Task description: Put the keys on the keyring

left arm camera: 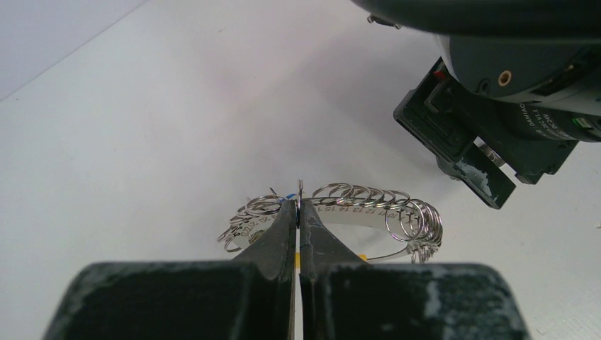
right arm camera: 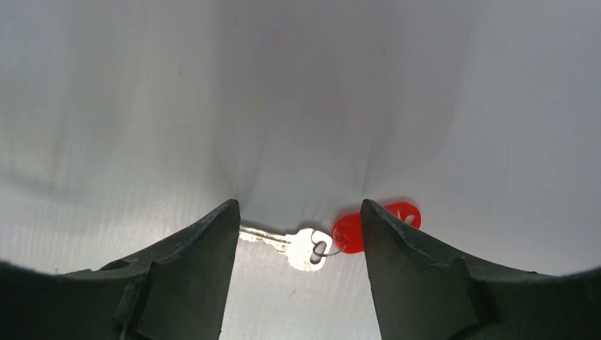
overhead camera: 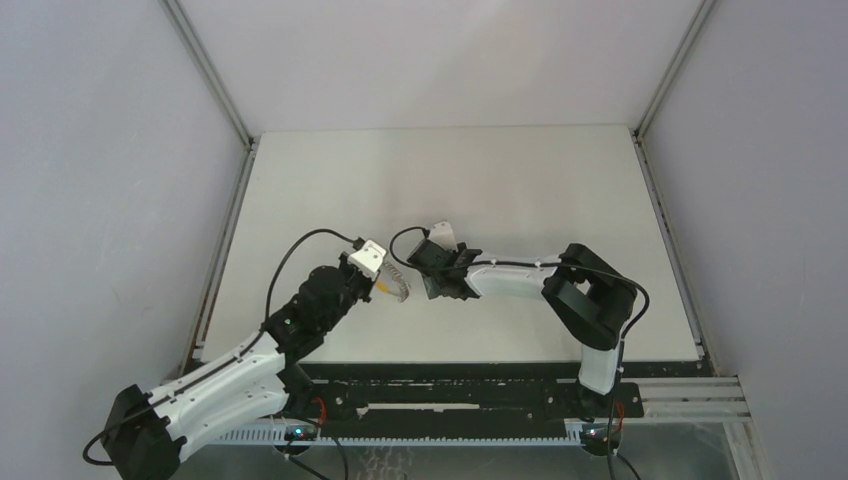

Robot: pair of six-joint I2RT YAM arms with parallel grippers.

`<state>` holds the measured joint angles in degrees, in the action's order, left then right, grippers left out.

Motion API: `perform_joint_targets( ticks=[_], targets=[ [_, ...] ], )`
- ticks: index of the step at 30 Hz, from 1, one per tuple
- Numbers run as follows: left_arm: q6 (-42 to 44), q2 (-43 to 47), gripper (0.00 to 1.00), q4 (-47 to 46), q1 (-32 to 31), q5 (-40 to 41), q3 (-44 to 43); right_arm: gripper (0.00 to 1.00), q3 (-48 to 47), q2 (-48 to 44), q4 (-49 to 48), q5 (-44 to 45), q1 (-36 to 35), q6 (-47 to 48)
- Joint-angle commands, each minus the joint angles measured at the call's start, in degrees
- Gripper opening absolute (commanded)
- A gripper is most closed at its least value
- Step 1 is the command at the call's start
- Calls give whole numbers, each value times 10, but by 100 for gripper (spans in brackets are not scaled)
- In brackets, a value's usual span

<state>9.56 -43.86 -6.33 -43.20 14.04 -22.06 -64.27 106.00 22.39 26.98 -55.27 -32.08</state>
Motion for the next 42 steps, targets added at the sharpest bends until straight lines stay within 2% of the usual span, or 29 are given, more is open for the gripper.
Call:
perform_joint_targets(
  ticks=[1, 10, 15, 19, 28, 31, 38, 42],
  targets=[
    [-12, 17, 0, -44, 2, 14, 6, 64, -8, -8, 51, -11, -9, 9],
    [-11, 18, 0, -43, 2, 7, 5, 64, 75, -87, 86, -18, -7, -3],
    [-12, 17, 0, -43, 2, 3, 4, 63, 138, -132, 69, -34, 31, -4],
    [-12, 18, 0, -42, 1, 1, 4, 62, 185, -177, 4, -75, 55, 42],
    [-13, 17, 0, -42, 1, -1, 4, 57, 248, -263, -157, -192, 54, 155],
    [-13, 18, 0, -43, 1, -2, 4, 52, 257, -265, -184, -230, 66, 186],
    [-12, 17, 0, -43, 1, -7, 4, 33, 283, -265, -238, -299, 107, 246],
    [-11, 15, 0, -42, 1, -9, 4, 28, 288, -255, -253, -310, 114, 259]
  ],
)
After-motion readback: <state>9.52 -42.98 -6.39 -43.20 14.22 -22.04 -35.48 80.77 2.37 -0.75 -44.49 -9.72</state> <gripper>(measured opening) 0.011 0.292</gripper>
